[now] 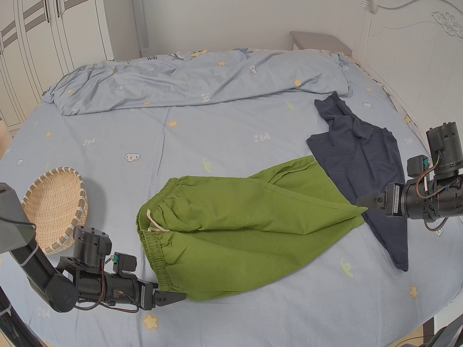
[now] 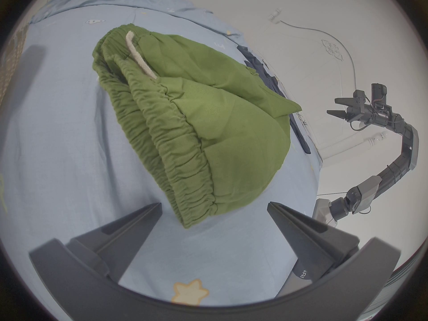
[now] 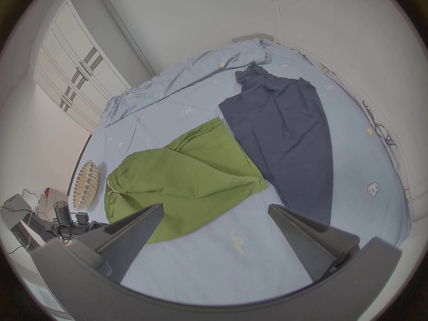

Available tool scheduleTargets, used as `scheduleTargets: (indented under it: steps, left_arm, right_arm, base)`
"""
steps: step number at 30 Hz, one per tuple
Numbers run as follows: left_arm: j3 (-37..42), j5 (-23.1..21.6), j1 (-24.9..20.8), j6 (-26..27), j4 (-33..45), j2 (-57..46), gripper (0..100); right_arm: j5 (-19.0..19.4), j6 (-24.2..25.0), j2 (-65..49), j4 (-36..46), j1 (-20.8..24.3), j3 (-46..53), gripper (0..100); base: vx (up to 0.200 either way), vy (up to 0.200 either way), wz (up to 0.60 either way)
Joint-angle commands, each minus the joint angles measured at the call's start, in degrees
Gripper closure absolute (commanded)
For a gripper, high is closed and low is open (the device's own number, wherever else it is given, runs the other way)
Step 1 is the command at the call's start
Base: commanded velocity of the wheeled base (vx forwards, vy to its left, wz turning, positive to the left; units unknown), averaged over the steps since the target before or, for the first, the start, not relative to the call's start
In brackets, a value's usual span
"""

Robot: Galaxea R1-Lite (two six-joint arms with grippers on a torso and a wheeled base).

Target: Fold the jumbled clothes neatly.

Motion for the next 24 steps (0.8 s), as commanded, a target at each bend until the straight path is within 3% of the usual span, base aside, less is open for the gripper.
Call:
scheduleTargets:
  steps: [1, 21, 22, 24]
  left_arm:
    - [-0.7, 0.0, -0.9, 0.0, -0.1, 1.0, 0]
    - [-3.3, 0.0, -0.3, 0.0, -0.2, 3.4, 0]
    - [-3.1, 0.0, -0.3, 0.0, -0.2, 2.5, 100]
    - [-2.5, 0.0, -0.3, 0.0, -0.2, 1.0, 100]
  right_arm:
    - [0.0, 0.0, 0.2, 0.0, 0.0, 0.0, 0]
    - [-0.1, -0.1, 0.3, 0.0, 0.0, 0.0, 0]
    - [-0.1, -0.1, 0.3, 0.1, 0.0, 0.0, 0]
    - [0.0, -0.1, 0.4, 0.0, 0.0, 0.1, 0]
  base:
    - [0.0, 0.0, 0.0]
    - [0.0, 0.0, 0.0]
    - [0.0, 0.0, 0.0]
    - [0.0, 0.0, 0.0]
